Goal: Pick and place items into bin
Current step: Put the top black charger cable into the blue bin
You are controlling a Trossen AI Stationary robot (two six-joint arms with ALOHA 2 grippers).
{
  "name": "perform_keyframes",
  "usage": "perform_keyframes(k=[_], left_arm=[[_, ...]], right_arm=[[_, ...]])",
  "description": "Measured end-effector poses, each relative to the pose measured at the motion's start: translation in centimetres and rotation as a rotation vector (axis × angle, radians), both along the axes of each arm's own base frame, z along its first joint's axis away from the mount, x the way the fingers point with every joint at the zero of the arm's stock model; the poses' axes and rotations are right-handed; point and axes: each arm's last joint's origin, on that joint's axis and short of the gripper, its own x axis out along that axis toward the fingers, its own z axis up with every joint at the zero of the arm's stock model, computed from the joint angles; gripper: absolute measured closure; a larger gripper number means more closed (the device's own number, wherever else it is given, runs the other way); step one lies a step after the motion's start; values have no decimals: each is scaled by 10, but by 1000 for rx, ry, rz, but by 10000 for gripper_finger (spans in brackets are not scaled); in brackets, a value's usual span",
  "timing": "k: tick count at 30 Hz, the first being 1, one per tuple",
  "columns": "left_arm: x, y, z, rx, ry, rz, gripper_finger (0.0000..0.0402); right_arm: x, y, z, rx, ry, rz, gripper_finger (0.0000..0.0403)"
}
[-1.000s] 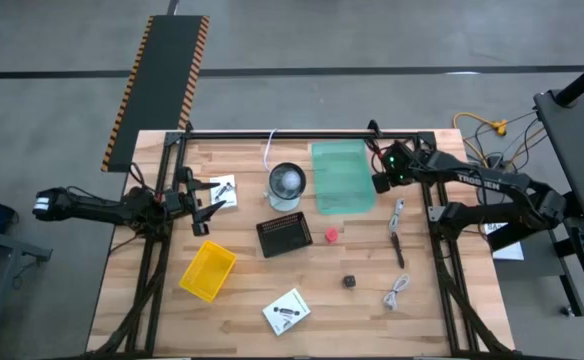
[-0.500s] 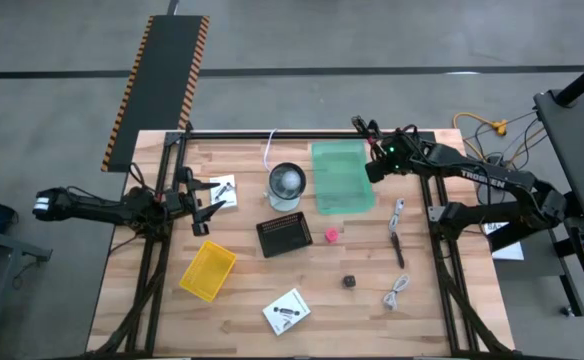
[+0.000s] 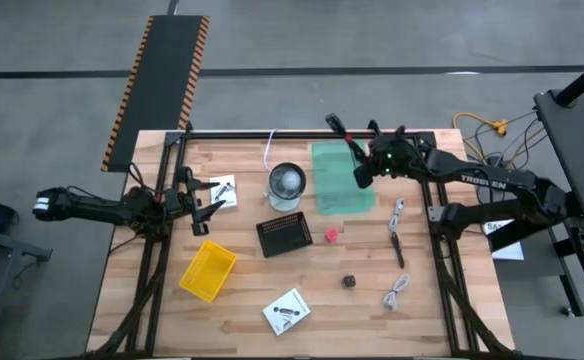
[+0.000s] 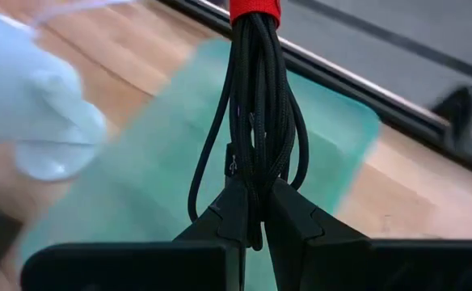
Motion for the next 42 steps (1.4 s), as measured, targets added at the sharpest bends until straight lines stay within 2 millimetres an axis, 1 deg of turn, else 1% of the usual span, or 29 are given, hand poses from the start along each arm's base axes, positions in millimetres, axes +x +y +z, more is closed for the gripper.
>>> perform_keyframes(k=[6,12,17,22,27,33,38,42], left_arm=[[0,0,0,-4,-1,-2,194],[0,0,0,-5,-1,-1,194],[0,0,0,-5,-1,-1,194],[0,0,0,-4,-1,-2,194],[0,0,0,-4,0,-1,194],[0,0,0,-4,0,-2,194],[0,0,0,-4,0,-1,194],[0,0,0,-4,0,-1,194]], right_arm=[[5,6,2,-7,-25,38,383],[7,9,1,66,-59,124,383],[6,10,0,61,-29,158,383],[6,16,-5,78,7,289,383],[9,25,-8,36,49,398,383],[6,29,-12,70,104,411,383],[0,32,-17,141,160,375,383],[-2,32,-21,156,177,369,383]])
